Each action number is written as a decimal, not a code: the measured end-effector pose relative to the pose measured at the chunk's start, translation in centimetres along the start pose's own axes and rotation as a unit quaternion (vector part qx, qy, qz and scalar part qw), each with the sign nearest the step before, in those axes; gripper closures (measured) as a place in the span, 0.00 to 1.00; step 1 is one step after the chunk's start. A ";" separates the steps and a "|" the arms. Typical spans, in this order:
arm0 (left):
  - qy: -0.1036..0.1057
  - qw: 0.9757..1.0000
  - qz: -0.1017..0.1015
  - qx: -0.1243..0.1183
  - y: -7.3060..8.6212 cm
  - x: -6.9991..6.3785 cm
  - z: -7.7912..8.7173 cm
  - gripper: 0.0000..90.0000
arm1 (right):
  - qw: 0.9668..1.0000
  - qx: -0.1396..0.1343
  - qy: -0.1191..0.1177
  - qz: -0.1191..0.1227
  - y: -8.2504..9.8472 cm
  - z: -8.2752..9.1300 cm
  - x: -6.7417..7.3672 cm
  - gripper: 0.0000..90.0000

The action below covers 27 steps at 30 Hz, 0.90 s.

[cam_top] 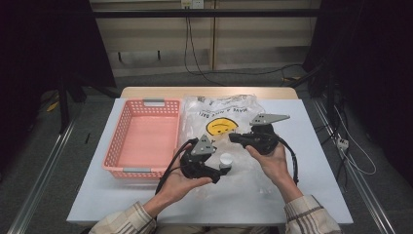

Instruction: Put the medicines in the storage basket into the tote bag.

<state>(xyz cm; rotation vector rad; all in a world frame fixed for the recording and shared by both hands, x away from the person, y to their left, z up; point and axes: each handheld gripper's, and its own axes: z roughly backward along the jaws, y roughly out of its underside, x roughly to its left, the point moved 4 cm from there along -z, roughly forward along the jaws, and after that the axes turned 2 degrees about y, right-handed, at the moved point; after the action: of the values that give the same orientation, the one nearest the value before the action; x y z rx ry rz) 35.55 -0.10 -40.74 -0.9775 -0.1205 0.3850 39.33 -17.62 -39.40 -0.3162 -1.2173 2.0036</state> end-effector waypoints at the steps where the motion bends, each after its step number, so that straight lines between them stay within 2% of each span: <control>1: 0.001 1.000 0.002 -0.002 0.0 0.0 0.3 0.23 | 1.000 -0.001 0.000 0.000 0.0 0.0 0.0 1.00; 3: 0.004 1.000 0.012 -0.007 0.1 0.1 0.9 0.23 | 1.000 0.000 0.002 0.000 0.0 0.1 0.0 1.00; 6: -0.011 1.000 0.017 -0.007 0.7 0.6 1.7 0.20 | 1.000 0.000 0.001 -0.001 0.0 0.2 0.0 1.00; 9: -0.020 0.999 0.030 -0.003 1.1 0.8 2.5 0.19 | 1.000 -0.002 0.002 0.001 -0.1 0.3 0.0 1.00; 14: -0.035 0.999 0.034 -0.006 1.9 1.4 3.7 0.18 | 1.000 0.006 0.004 0.003 0.3 0.3 0.1 1.00; 19: -0.034 0.998 0.047 0.000 2.8 1.5 4.6 0.19 | 1.000 0.022 0.006 0.007 1.3 0.5 0.4 1.00; 26: -0.041 0.998 0.049 -0.002 3.7 1.7 5.6 0.18 | 0.999 0.046 0.003 0.007 3.4 0.6 0.9 1.00; 27: -0.036 0.998 0.054 -0.003 3.9 1.7 5.6 0.18 | 0.999 0.048 0.004 0.006 3.6 0.6 0.9 1.00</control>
<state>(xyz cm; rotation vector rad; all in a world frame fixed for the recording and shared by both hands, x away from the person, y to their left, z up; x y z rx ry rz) 34.59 6.87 -40.93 -0.9784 -0.1347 0.5195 36.63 -18.30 -41.99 -0.2831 -1.1123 2.0616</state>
